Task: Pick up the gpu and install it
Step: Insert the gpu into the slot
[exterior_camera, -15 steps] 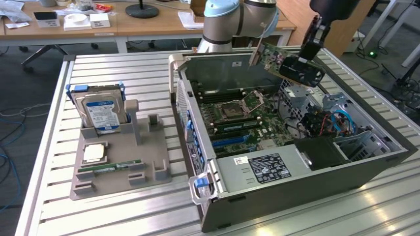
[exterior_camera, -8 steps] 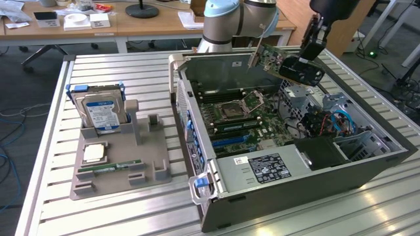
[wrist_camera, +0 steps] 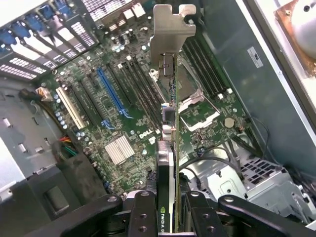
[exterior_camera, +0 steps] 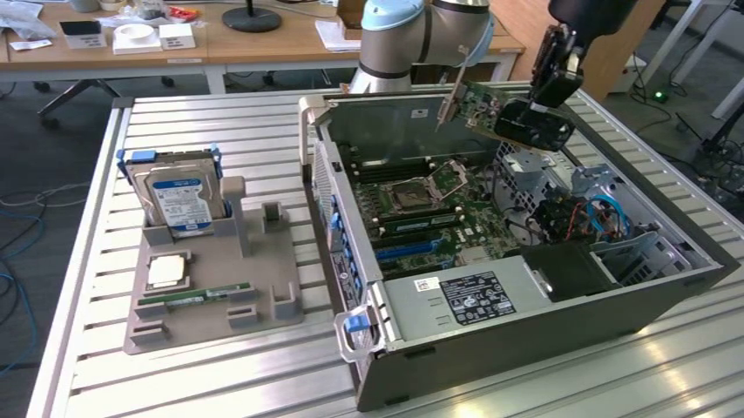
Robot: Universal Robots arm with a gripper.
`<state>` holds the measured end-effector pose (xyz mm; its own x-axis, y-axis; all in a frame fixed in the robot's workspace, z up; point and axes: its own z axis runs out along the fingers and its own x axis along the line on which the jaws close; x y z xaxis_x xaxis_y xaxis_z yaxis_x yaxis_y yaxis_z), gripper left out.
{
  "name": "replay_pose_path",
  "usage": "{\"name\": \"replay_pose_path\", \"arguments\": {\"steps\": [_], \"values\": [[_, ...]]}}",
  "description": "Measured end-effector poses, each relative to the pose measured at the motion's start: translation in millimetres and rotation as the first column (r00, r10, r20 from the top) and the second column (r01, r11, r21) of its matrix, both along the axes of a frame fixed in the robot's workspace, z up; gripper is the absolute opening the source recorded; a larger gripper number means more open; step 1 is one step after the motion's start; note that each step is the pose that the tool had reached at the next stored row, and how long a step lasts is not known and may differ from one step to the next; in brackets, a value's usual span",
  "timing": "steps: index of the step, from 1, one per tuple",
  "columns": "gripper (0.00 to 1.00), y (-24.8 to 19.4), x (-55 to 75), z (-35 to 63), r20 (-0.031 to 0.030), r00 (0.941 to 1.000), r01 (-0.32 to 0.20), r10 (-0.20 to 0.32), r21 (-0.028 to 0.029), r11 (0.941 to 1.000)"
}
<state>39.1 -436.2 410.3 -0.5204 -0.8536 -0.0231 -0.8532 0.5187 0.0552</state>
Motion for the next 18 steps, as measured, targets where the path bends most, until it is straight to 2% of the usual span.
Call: {"name": "replay_pose_path", "arguments": {"steps": [7,15,18], "values": [[0.27,0.1,0.0,0.0,0.0000,0.9973,-0.074,0.074,0.0001,0.9973],[0.27,0.1,0.0,0.0,0.0000,0.9889,-0.149,0.149,0.0000,0.9889],[0.27,0.1,0.0,0.0,0.0000,0.9868,-0.162,0.162,-0.0001,0.9868]]}}
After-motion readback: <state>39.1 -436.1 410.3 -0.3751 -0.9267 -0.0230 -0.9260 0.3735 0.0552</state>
